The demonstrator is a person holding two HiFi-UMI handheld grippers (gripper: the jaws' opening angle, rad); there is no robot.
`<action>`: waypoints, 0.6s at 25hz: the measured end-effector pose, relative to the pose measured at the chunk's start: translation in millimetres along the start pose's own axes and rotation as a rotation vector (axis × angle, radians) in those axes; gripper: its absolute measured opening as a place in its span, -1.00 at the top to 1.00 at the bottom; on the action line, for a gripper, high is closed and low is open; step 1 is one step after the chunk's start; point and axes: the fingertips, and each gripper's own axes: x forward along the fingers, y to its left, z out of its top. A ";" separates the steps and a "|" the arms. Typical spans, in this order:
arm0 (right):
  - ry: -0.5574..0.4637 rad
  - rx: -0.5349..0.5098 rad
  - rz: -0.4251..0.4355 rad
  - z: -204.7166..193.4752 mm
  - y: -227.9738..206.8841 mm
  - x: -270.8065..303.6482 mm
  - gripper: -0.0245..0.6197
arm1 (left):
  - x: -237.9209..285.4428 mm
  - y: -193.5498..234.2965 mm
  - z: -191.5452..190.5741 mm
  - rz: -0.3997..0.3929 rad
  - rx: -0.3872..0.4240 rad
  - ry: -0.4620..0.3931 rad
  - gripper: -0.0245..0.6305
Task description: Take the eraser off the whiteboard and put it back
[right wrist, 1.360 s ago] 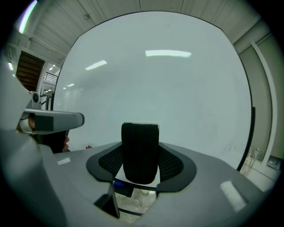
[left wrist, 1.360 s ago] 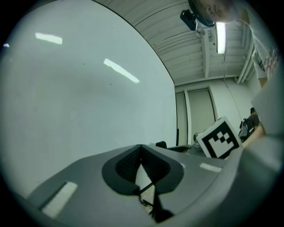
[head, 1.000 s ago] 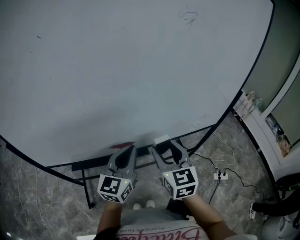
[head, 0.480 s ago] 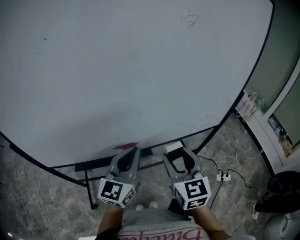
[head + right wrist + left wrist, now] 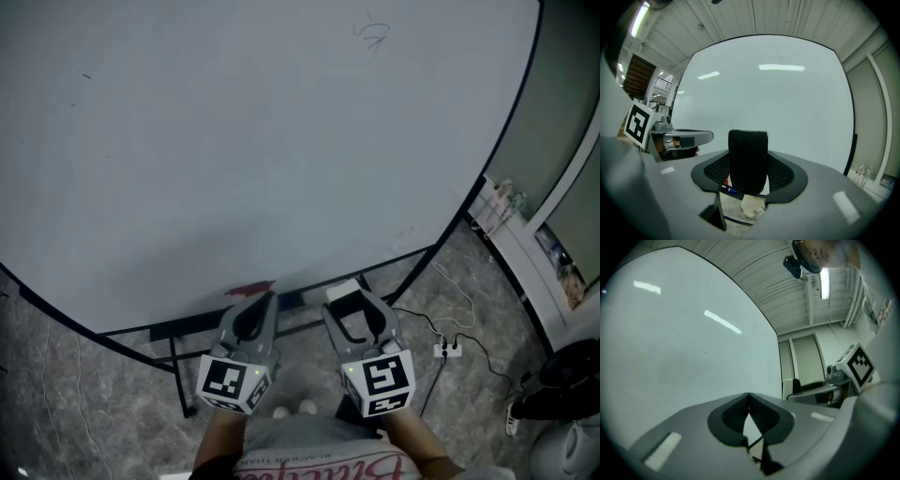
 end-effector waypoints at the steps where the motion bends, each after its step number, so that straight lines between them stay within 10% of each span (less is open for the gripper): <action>1: 0.001 0.000 0.001 -0.2 -0.1 0.6 0.21 | -0.1 0.4 0.0 0.001 0.000 0.000 0.93; 15: 0.017 0.031 0.011 -8.0 -19.2 62.4 0.21 | 2.6 18.4 3.4 0.022 -0.014 -0.009 0.93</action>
